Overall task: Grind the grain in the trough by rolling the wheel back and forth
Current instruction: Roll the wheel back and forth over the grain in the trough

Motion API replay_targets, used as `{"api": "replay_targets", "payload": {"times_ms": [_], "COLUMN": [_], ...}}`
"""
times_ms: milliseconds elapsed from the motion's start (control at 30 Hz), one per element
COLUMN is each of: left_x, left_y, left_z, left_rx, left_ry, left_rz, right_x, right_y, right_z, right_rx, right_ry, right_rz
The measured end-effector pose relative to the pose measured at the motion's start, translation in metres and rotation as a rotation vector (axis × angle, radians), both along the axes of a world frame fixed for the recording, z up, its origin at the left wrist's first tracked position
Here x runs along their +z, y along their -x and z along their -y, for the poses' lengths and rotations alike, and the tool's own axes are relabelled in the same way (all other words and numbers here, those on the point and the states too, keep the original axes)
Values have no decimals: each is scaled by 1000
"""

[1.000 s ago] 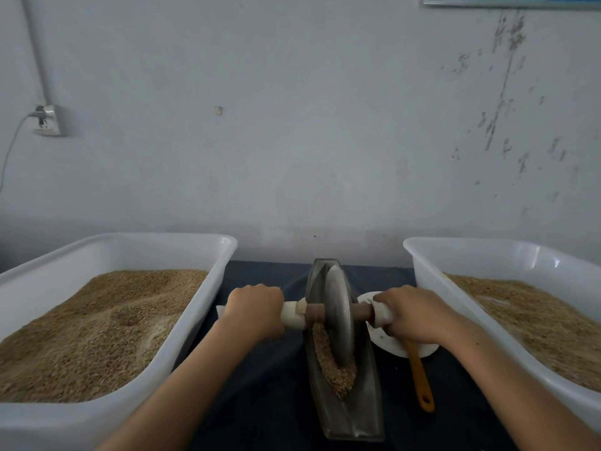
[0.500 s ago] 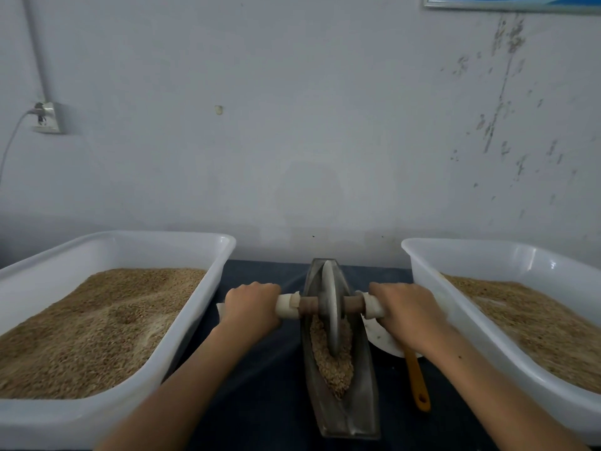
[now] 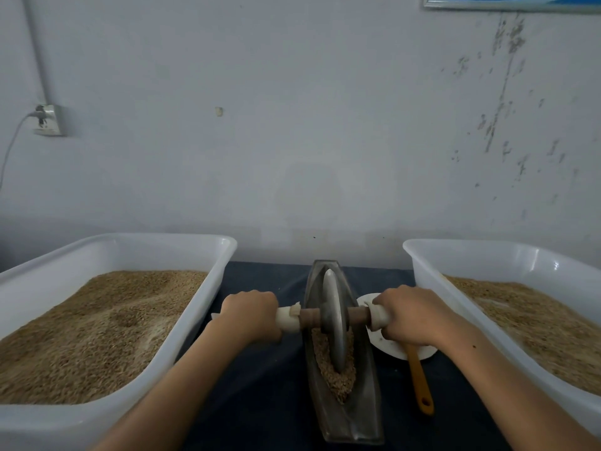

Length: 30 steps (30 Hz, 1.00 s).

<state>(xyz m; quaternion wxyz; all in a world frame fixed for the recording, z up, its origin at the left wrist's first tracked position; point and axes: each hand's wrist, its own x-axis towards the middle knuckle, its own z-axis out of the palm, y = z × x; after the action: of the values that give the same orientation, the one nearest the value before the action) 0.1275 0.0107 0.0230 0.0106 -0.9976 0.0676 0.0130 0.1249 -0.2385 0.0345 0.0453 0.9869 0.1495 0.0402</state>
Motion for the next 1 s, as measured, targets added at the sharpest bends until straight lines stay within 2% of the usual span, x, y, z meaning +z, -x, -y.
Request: {"api": "replay_targets", "payload": {"times_ms": [167, 300, 367, 467, 567, 667, 800, 1000], "left_x": [-5, -8, -8, -6, -1, 0, -2, -11], "left_y": [4, 5, 4, 3, 2, 1, 0, -1], "left_z": [8, 14, 13, 9, 3, 0, 0, 7], "left_rx": [-17, -23, -17, -22, -30, -32, -19, 4], "left_ry": [-33, -56, -68, -58, -27, 5, 2, 4], "left_rz": [276, 436, 429, 273, 72, -24, 22, 314], "right_x": [-19, -29, -29, -24, -11, -2, -5, -25], "right_y": [-4, -6, -5, -4, -2, 2, 4, -1], "right_z": [6, 7, 7, 6, 6, 5, 1, 0], "right_rx": [8, -7, -7, 15, 24, 19, -5, 12], "right_ry": [-121, -211, -202, -136, -65, -17, -38, -146], "right_rz": [180, 239, 246, 237, 115, -3, 49, 354]}}
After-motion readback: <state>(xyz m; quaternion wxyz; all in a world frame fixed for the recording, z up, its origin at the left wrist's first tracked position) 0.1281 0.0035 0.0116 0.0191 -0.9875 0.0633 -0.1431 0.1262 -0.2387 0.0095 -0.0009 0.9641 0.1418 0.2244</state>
